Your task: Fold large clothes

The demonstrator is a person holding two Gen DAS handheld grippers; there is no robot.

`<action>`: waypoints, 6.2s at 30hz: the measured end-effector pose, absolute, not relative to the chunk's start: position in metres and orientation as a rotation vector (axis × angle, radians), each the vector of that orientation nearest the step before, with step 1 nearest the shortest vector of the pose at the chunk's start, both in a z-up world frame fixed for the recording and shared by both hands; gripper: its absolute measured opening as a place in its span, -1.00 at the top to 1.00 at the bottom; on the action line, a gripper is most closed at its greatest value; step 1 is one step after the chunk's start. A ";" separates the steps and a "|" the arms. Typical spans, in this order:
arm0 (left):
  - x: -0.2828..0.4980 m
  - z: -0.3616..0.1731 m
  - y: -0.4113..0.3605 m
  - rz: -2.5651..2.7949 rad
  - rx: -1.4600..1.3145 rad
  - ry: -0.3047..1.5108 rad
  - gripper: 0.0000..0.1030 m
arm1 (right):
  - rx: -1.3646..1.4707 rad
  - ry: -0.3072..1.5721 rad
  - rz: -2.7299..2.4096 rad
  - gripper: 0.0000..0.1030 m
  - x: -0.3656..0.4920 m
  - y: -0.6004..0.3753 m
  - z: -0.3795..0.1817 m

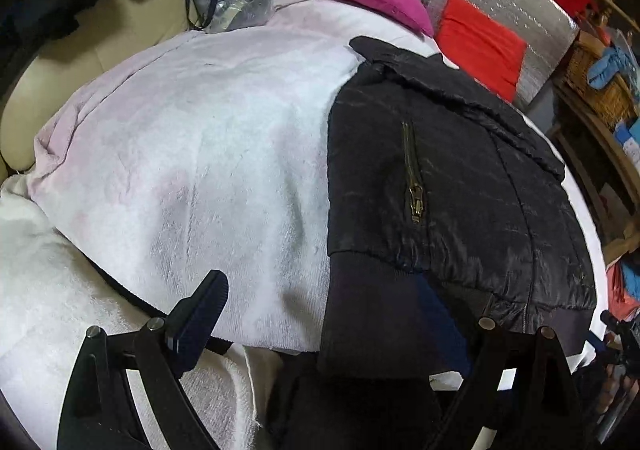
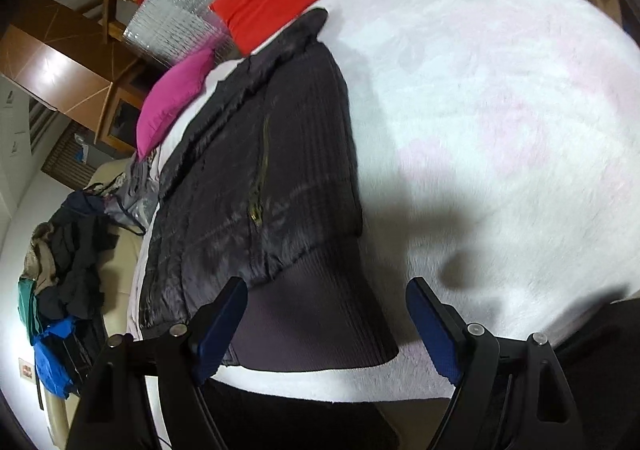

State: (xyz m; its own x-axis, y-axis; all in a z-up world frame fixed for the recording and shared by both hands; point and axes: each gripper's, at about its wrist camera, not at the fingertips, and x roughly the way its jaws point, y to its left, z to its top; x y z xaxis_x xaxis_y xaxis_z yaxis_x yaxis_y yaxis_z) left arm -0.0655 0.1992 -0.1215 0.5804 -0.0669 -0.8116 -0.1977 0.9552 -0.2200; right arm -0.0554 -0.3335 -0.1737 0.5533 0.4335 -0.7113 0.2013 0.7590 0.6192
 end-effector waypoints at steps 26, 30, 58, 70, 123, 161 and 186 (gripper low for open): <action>-0.053 -0.132 0.163 0.073 -0.168 1.024 -0.82 | 0.660 1.056 0.175 -0.21 -0.043 -0.317 -0.186; -0.050 -0.136 0.161 0.046 -0.188 1.037 -0.82 | 0.657 1.060 0.182 -0.21 -0.043 -0.319 -0.185; -0.034 -0.142 0.177 -0.070 -0.332 1.081 0.82 | 0.689 1.112 0.276 0.84 -0.038 -0.330 -0.181; -0.054 -0.100 0.180 -0.114 -0.323 0.980 0.85 | 0.696 1.047 0.333 0.85 -0.051 -0.339 -0.151; -0.046 -0.102 0.176 -0.108 -0.301 0.989 0.85 | 0.669 1.074 0.415 0.85 -0.030 -0.354 -0.151; -0.012 -0.019 0.172 -0.172 -0.274 0.822 0.85 | 0.747 0.886 0.528 0.85 0.002 -0.370 -0.085; -0.055 -0.019 0.187 -0.172 -0.320 0.796 0.85 | 0.734 0.844 0.520 0.85 -0.035 -0.374 -0.069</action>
State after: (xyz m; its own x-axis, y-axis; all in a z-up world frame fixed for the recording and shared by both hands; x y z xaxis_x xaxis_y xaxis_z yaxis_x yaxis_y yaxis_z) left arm -0.0546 0.1867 -0.0191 0.6890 -0.2703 -0.6724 0.0312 0.9381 -0.3451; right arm -0.0347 -0.3735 -0.0694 0.5677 0.6702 -0.4780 -0.1253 0.6442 0.7545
